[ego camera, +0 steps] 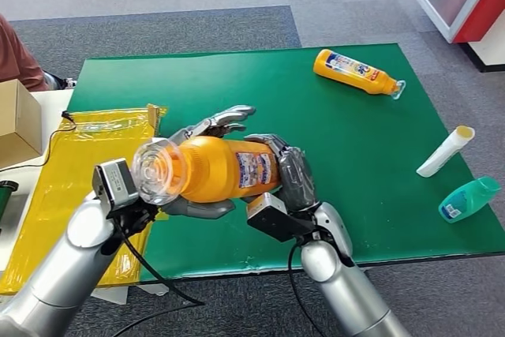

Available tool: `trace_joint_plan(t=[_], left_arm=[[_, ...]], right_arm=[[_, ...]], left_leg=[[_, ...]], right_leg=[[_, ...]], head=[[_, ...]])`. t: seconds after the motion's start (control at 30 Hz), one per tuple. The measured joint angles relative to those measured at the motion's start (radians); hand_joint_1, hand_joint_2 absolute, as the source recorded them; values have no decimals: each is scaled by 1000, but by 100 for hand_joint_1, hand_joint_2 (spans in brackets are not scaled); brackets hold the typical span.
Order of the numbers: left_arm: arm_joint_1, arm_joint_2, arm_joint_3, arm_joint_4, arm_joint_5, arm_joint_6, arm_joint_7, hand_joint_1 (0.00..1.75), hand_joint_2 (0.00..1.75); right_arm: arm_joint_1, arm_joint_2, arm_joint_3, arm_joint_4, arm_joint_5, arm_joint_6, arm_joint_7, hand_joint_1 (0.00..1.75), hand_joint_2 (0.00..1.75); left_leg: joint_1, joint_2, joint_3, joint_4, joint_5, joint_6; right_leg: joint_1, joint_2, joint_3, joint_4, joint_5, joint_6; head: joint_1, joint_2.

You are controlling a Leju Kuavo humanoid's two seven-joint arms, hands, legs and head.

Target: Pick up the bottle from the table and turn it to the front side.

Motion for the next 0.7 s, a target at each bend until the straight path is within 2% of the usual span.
trace_joint_plan(t=[0.33, 0.47, 0.53, 0.6, 0.7], left_arm=[[-3, 0, -2, 1, 16, -1, -5, 175, 175], [-2, 0, -2, 1, 18, 14, -6, 175, 175], [3, -1, 0, -1, -13, 46, -17, 175, 175], [18, -2, 5, -11, -107, 121, -38, 175, 175], [58, -6, 24, -51, -404, 325, -55, 175, 175]], right_arm=[[-5, 0, 13, 0, -8, 7, 10, 175, 175], [-5, 0, 13, -1, -18, 6, 13, 0, 175], [-4, 0, 12, -2, -29, 7, 20, 0, 175], [0, 0, 9, -3, -44, 9, 27, 0, 175], [12, 0, -7, -9, -59, 6, 35, 0, 175]], left_leg=[[0, 0, 0, 0, 0, 0], [0, 0, 0, 0, 0, 0], [0, 0, 0, 0, 0, 0], [0, 0, 0, 0, 0, 0], [0, 0, 0, 0, 0, 0]], right_leg=[[0, 0, 0, 0, 0, 0], [0, 0, 0, 0, 0, 0], [0, 0, 0, 0, 0, 0], [0, 0, 0, 0, 0, 0], [0, 0, 0, 0, 0, 0]], head=[[0, 0], [0, 0], [0, 0], [0, 0], [0, 0]])
